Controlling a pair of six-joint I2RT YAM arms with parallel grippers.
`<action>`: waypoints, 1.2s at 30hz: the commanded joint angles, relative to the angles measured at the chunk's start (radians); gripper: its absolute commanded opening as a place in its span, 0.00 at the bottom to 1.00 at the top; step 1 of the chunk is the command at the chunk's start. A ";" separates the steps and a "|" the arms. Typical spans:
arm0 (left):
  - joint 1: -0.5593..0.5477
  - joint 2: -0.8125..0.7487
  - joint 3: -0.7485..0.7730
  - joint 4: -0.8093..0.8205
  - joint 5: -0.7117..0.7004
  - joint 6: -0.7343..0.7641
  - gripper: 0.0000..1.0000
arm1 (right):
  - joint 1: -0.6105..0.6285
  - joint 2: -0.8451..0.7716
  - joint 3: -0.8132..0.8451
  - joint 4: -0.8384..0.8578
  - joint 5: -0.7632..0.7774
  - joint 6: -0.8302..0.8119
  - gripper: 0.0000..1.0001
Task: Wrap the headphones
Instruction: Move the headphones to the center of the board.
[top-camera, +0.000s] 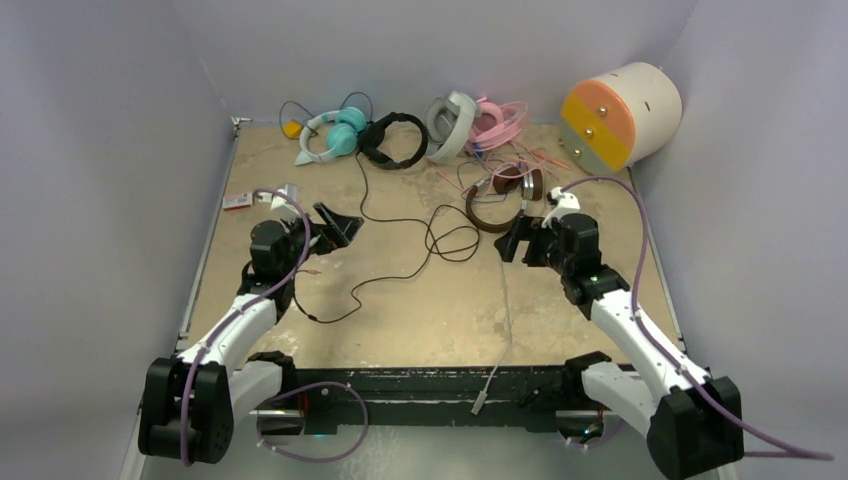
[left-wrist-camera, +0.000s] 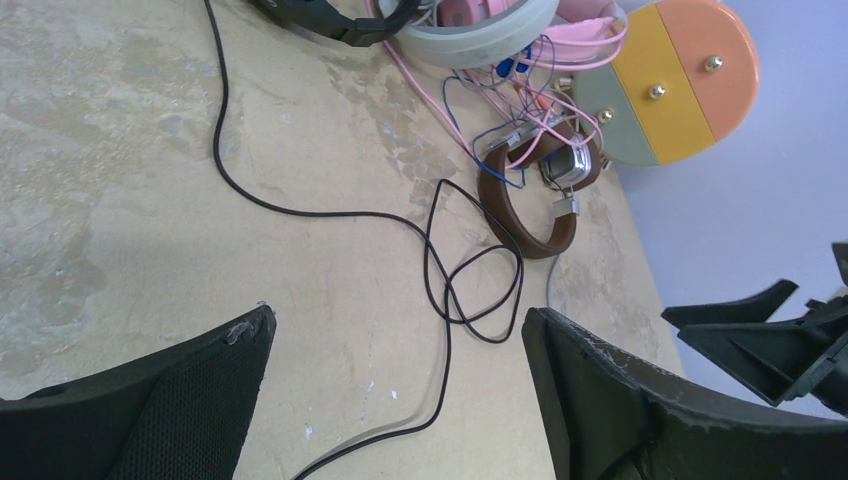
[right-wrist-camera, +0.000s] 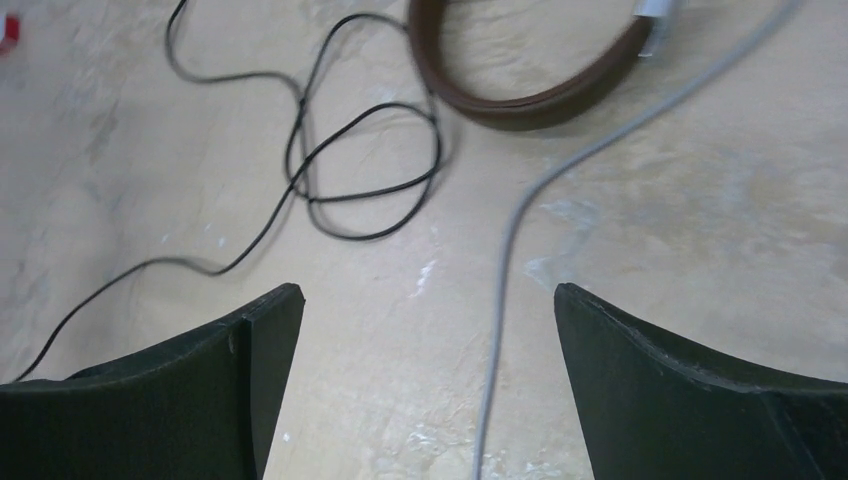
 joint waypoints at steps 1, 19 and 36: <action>-0.006 -0.001 -0.018 0.074 0.053 -0.003 0.93 | 0.064 0.065 0.081 0.070 -0.240 -0.083 0.99; -0.038 -0.124 -0.125 0.057 0.019 0.021 0.91 | 0.439 0.489 0.363 0.084 0.130 -0.142 0.95; -0.037 -0.353 -0.160 -0.140 -0.260 -0.012 0.91 | 0.525 0.889 0.730 -0.205 0.516 -0.057 0.94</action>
